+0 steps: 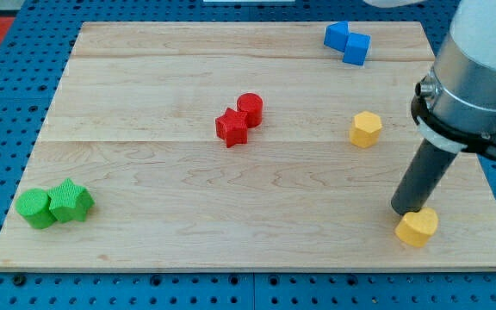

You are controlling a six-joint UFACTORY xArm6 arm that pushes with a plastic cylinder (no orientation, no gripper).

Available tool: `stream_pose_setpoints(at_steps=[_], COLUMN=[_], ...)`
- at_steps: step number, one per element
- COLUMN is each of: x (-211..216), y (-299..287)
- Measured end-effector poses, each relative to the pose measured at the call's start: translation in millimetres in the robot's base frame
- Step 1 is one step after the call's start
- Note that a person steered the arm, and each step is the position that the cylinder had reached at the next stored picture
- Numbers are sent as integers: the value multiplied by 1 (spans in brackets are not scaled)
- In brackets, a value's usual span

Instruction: Push the yellow hexagon towards the yellow heart

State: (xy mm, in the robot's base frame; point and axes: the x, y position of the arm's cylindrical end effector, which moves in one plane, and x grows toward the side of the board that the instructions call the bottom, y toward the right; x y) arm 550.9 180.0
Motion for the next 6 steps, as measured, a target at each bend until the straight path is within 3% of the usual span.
stream_pose_setpoints(at_steps=[3,4,5,6], x=[-135,-151,-140,-120], y=[40,2,-36,-36])
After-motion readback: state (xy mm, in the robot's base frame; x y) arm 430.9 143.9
